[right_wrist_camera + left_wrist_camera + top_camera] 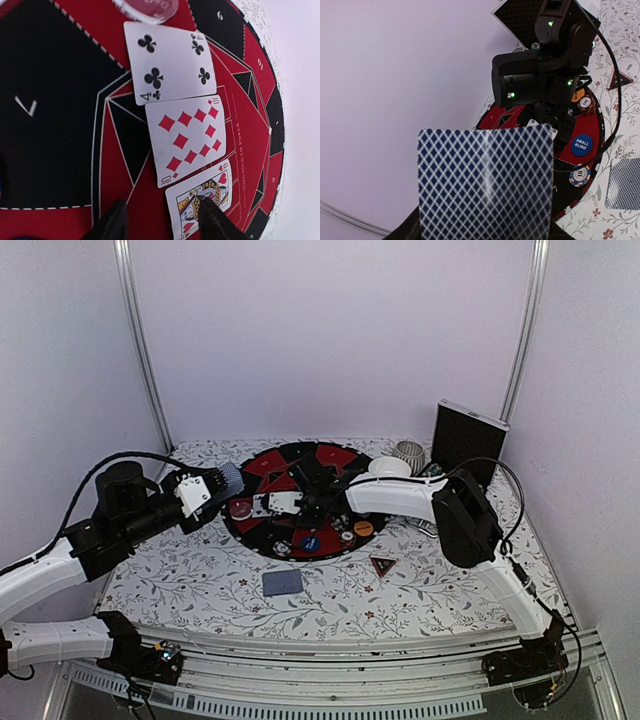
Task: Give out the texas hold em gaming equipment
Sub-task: Flop the poker card in the community card area.
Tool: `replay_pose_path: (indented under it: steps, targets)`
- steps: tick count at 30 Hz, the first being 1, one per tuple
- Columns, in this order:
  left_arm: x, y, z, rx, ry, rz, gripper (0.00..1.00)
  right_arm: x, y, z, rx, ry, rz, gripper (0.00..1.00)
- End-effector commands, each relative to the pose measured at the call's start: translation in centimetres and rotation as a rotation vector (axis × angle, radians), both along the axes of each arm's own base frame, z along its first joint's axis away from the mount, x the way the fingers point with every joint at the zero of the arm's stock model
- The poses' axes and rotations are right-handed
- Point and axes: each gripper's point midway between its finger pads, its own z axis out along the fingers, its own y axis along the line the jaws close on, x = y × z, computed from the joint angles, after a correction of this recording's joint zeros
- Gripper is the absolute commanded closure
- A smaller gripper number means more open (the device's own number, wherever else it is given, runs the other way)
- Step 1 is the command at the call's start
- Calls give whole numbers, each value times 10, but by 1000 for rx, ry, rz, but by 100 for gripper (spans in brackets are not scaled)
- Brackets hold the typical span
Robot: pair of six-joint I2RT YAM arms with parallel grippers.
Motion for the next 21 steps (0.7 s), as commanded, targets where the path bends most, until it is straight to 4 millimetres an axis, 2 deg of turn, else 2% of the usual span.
replay_pose_path:
  steps: [1, 5, 6, 7, 12, 14, 16, 21]
  targets:
    - [-2, -2, 6, -14, -28, -14, 46, -7, 8, 89, 200, -15, -6, 42]
    - [-3, -2, 8, -17, -37, -20, 46, -19, 1, 173, 460, 46, -22, 15]
    - [-4, -2, 7, -17, -36, -23, 46, -22, 0, 181, 504, 72, -17, 9]
    - [-4, -3, 7, -17, -34, -25, 46, -30, -3, 203, 570, 99, -8, 3]
    - [-6, -6, 5, -12, -30, -45, 46, -85, 4, 264, 800, 362, 111, 1]
    - [-7, -7, 4, -10, -31, -55, 46, -104, 8, 282, 866, 466, 161, 1]
    - [-9, -9, 4, -11, -29, -72, 46, -118, 13, 291, 928, 582, 184, 1]
    - [-11, -11, 2, -4, -31, -87, 46, -131, 36, 287, 986, 838, 121, 1]
